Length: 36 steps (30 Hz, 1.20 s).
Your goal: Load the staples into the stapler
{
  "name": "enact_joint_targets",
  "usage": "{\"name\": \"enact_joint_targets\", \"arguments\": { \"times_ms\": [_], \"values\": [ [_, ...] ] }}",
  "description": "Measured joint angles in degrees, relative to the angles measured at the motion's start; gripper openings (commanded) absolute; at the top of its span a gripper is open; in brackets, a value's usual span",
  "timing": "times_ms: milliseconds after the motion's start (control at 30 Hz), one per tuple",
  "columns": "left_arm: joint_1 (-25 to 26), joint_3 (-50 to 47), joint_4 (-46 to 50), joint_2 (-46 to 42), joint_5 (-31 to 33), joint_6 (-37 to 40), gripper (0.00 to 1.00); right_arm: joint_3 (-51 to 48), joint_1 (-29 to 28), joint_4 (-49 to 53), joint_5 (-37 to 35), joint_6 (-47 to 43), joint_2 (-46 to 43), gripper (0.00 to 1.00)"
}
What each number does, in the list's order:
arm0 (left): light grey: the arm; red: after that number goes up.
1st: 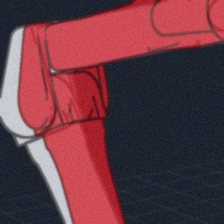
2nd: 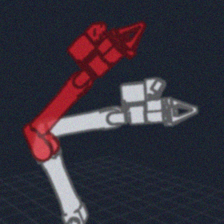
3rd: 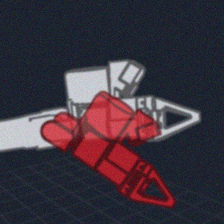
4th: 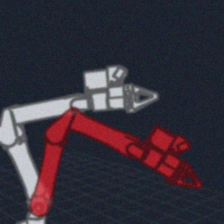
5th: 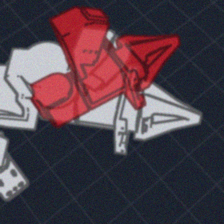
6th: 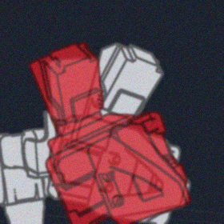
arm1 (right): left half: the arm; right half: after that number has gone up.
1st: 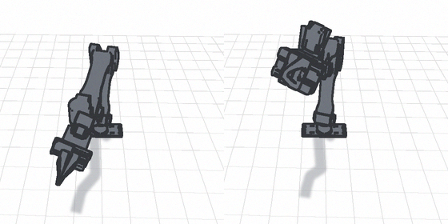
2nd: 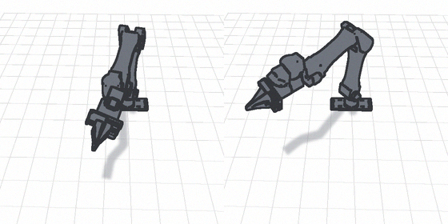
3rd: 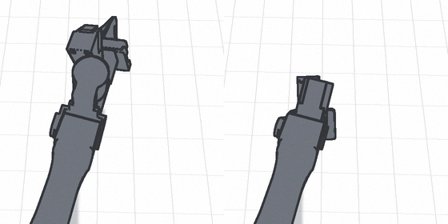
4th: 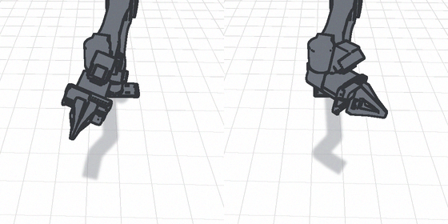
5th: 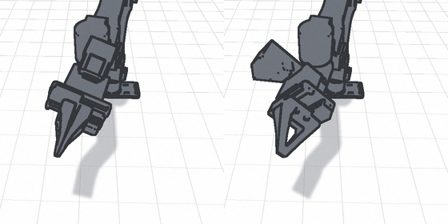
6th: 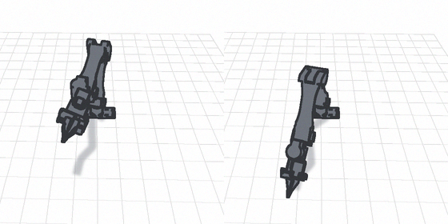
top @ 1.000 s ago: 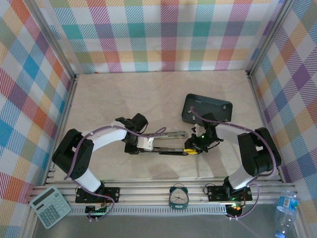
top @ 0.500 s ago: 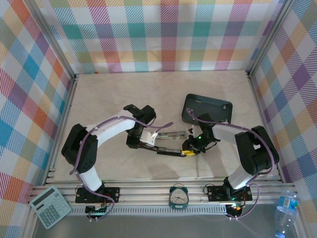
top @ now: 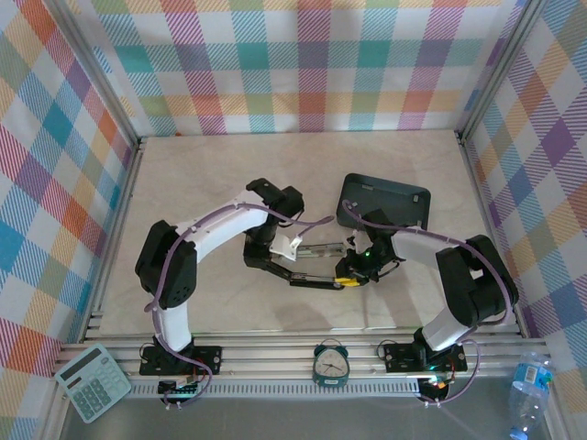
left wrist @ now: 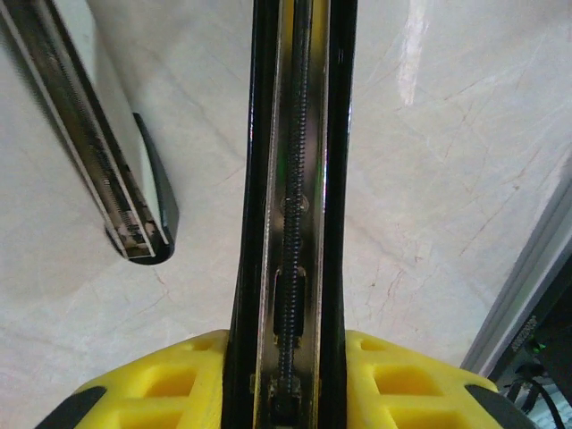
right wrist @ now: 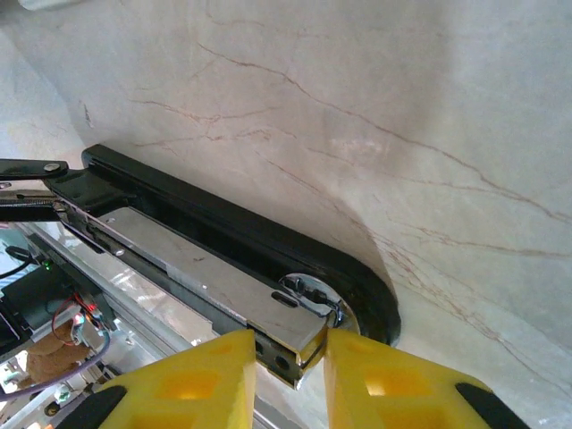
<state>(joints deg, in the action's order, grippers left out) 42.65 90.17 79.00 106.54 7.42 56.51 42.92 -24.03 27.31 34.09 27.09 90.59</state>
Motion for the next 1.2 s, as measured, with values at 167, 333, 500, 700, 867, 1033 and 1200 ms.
{"name": "enact_joint_targets", "arguments": {
  "times_ms": [167,333,500,700,867,1033,1200],
  "values": [
    [0.6,3.8,1.5,0.0,-3.5,-2.2,0.28,-0.8,0.0,-2.1,0.2,1.4,-0.2,0.21],
    [1.2,6.6,1.6,0.0,-6.6,-4.9,0.24,-1.4,0.0,-3.6,0.7,2.3,-0.3,0.19],
    [2.3,9.6,-1.1,0.0,-11.5,-9.0,0.21,-1.8,-0.1,-6.1,1.4,2.7,-0.3,0.18],
    [4.6,10.3,-6.8,0.8,-15.4,-13.8,0.15,-2.4,-0.3,-9.1,2.1,3.1,-0.3,0.17],
    [6.3,10.3,-10.0,1.8,-15.5,-16.4,0.11,-3.1,-0.4,-11.0,2.6,3.8,-0.2,0.17],
    [7.6,10.3,-12.2,2.7,-15.3,-17.7,0.11,-3.5,-0.4,-12.2,3.1,4.0,0.1,0.17],
    [8.5,10.3,-14.8,4.0,-15.3,-18.4,0.1,-3.8,-0.4,-13.0,3.3,4.0,0.1,0.17]
  ]
}}
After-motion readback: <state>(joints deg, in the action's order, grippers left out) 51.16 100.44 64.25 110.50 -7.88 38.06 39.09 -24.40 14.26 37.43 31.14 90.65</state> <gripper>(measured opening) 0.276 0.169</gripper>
